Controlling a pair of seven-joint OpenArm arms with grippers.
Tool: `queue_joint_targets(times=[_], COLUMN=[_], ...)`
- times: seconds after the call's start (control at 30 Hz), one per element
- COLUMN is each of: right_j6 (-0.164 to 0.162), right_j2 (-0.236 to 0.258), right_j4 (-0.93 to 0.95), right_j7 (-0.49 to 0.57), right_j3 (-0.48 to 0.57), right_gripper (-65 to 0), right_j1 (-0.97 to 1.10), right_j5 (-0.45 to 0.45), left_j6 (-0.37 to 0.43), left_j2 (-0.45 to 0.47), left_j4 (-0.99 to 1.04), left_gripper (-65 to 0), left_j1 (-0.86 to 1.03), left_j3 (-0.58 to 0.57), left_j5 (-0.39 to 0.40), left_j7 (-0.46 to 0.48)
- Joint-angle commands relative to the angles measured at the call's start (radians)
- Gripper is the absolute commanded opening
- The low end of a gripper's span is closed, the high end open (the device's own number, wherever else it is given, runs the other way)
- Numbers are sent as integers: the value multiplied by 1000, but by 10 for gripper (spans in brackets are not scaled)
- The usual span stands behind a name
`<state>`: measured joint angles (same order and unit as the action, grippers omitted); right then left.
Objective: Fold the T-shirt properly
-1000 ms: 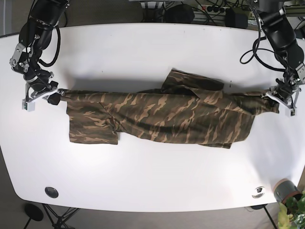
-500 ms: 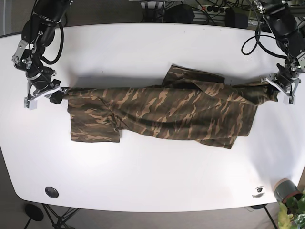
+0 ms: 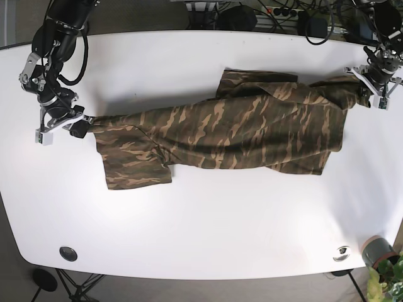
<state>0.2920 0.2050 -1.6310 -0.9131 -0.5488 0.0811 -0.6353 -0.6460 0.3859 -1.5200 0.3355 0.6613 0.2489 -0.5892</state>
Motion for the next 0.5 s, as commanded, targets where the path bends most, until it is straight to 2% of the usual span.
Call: queue_joint_targets(times=[0.0, 0.1, 0.23, 0.37, 0.47], right_j6=[8, 8, 8, 8, 8], right_j2=[17, 21, 23, 23, 18], right_j4=[-22, -22, -21, -22, -22], right_j7=[22, 22, 22, 22, 22], right_j3=[-4, -4, -9, -6, -7], right_gripper=[-629, -629, -629, -629, -629], right_j1=[-11, -8, 6, 12, 15], right_j5=[-22, -22, -18, -22, -22], left_j6=[1, 1, 1, 1, -1], left_j2=[26, 26, 26, 26, 31], left_j4=[-41, -70, -115, -138, -150], left_gripper=[-549, -450, -357, -321, -319], left_j1=[-3, -5, -5, -16, -34], left_j3=[16, 18, 18, 18, 18], left_j5=[16, 16, 17, 40, 123], left_j7=[22, 22, 22, 24, 24])
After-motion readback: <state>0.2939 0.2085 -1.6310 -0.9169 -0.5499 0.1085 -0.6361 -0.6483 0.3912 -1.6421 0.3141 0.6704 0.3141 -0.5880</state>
